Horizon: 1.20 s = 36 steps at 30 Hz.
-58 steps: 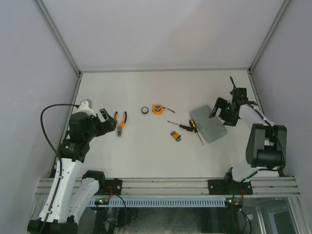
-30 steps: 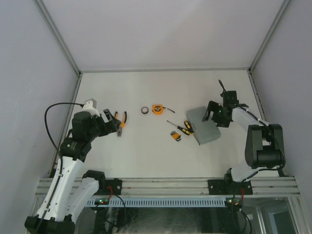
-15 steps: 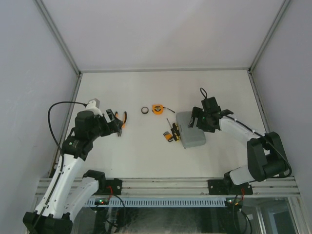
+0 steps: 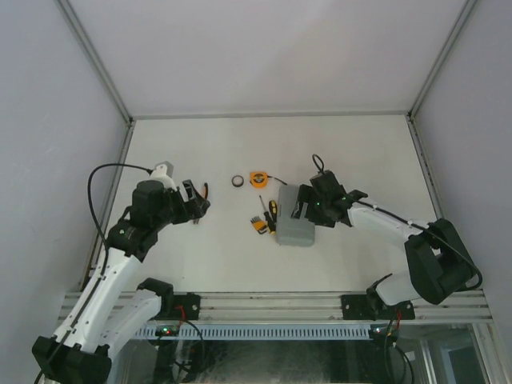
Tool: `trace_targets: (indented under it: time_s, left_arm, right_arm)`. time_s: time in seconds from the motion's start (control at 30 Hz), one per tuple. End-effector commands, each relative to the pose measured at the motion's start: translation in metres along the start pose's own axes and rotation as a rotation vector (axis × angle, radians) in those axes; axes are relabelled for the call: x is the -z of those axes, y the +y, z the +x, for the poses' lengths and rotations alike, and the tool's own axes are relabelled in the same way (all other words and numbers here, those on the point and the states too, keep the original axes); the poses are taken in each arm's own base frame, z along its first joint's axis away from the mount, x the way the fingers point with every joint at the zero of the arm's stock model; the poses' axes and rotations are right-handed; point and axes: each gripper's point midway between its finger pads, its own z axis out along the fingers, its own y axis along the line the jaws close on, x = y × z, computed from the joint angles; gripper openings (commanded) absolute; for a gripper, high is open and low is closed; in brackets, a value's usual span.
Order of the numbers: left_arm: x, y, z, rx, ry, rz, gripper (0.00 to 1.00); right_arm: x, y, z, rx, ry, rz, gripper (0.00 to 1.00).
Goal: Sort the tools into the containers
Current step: Move the storage box to the center of the board.
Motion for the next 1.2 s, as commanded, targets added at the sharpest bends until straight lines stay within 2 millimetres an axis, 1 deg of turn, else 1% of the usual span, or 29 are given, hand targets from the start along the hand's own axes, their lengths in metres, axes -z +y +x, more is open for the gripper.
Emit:
trace_targets:
  time_s: [0.0,0.07,0.23,0.33,0.47,0.53,0.6,0.67,0.73,0.8,0.83,0.97,1.0,1.03,1.1,1.17]
  left_arm:
    - [-0.007,-0.008,-0.002,0.011,-0.028,0.021,0.86]
    - [-0.009,-0.013,-0.001,0.011,-0.023,0.028,0.86]
    - [-0.013,-0.028,0.003,0.011,-0.011,0.072,0.86]
    - [-0.016,-0.034,0.004,0.012,-0.008,0.092,0.86]
    - [-0.020,-0.042,0.004,0.015,-0.001,0.117,0.86]
    - [-0.022,-0.045,0.004,0.019,-0.001,0.127,0.86]
    - [-0.024,-0.045,0.003,0.020,-0.002,0.127,0.86]
    - [-0.025,-0.045,0.002,0.020,-0.002,0.124,0.86]
    - [-0.028,-0.045,0.003,0.023,-0.001,0.124,0.86]
    - [-0.030,-0.046,0.003,0.036,-0.003,0.126,0.86]
    - [-0.031,-0.047,0.002,0.042,-0.009,0.130,0.86]
    - [-0.031,-0.049,-0.001,0.070,-0.038,0.144,0.89]
    - [-0.031,-0.049,-0.002,0.075,-0.048,0.145,0.89]
    - [-0.028,-0.046,-0.007,0.081,-0.077,0.135,0.91]
    - [-0.027,-0.045,-0.009,0.082,-0.084,0.134,0.93]
    - [-0.025,-0.046,-0.008,0.078,-0.083,0.150,0.94]
  right_arm:
    - [0.006,0.031,-0.010,-0.005,-0.063,-0.097,0.83]
    - [0.005,0.022,-0.010,-0.005,-0.063,-0.064,0.82]
    - [0.009,-0.013,-0.017,-0.042,-0.067,-0.025,0.79]
    - [0.016,-0.036,-0.019,-0.068,-0.068,-0.023,0.76]
    - [0.026,-0.062,-0.020,-0.096,-0.069,-0.021,0.74]
    - [0.031,-0.067,-0.021,-0.099,-0.077,-0.046,0.73]
    - [0.039,-0.067,-0.025,-0.083,-0.101,-0.079,0.73]
    - [0.048,-0.060,-0.031,-0.047,-0.140,-0.118,0.75]
    - [0.056,-0.052,-0.038,-0.026,-0.182,-0.153,0.79]
    - [0.059,-0.043,-0.042,-0.013,-0.199,-0.175,0.83]
    - [0.057,-0.039,-0.043,-0.004,-0.201,-0.177,0.84]
    - [0.049,-0.012,-0.045,0.049,-0.195,-0.202,0.86]
    - [0.047,-0.006,-0.048,0.060,-0.199,-0.208,0.86]
    - [0.038,-0.001,-0.054,0.059,-0.189,-0.197,0.86]
    - [0.032,0.000,-0.062,0.045,-0.192,-0.192,0.86]
    - [0.024,0.001,-0.066,0.036,-0.179,-0.204,0.86]
